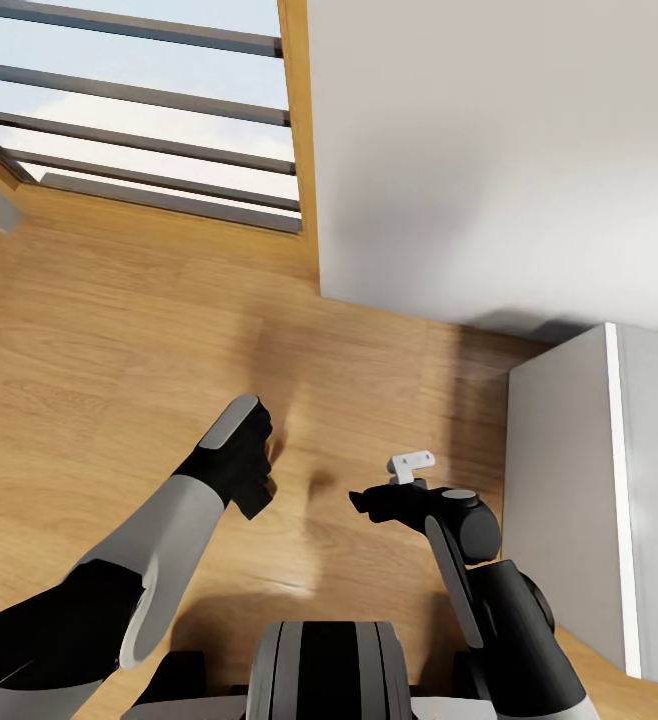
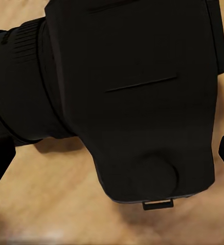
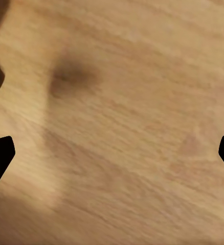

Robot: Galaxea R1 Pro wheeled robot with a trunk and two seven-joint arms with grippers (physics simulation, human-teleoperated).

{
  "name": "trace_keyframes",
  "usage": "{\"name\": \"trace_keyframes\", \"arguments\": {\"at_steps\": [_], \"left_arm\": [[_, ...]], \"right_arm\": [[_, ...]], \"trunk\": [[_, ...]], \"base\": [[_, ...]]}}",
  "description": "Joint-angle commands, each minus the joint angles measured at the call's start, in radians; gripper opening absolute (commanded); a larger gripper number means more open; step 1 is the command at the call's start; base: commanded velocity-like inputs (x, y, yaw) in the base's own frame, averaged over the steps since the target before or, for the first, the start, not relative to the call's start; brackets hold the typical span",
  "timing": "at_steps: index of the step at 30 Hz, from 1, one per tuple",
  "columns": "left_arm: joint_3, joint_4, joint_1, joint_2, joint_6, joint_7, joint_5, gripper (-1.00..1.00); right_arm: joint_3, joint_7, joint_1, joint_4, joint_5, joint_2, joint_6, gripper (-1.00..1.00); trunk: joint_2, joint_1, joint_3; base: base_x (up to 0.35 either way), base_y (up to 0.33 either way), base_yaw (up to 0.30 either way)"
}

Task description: Attach the digital camera to the camera tripod in the bedroom.

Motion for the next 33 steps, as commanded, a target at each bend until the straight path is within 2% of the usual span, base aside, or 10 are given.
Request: {"name": "trace_keyframes", "arguments": {"at_steps": [1, 20, 26, 33], "left_arm": [[-0.001, 0.000, 0.000, 0.000, 0.001, 0.006, -0.003, 1.00], [-0.008, 0.000, 0.004, 0.001, 0.001, -0.007, -0.010, 1.00], [-0.053, 0.000, 0.006, 0.001, 0.001, -0.032, -0.014, 1.00], [-0.078, 0.000, 0.006, 0.002, 0.001, -0.043, -0.014, 1.00]], "right_arm": [[-0.001, 0.003, 0.000, -0.001, 0.000, 0.000, 0.004, 1.00], [0.002, 0.003, 0.000, -0.001, 0.000, 0.000, 0.004, 1.00], [0.003, 0.003, 0.001, -0.001, 0.000, 0.000, 0.004, 1.00], [0.004, 0.002, 0.001, -0.001, 0.000, 0.000, 0.004, 1.00]], "trunk": [[0.000, 0.000, -0.001], [0.000, 0.000, -0.001], [0.000, 0.000, -0.001], [0.000, 0.000, -0.001]], "base": [[0.000, 0.000, 0.000], [0.000, 0.000, 0.000], [0.000, 0.000, 0.000], [0.000, 0.000, 0.000]]}}
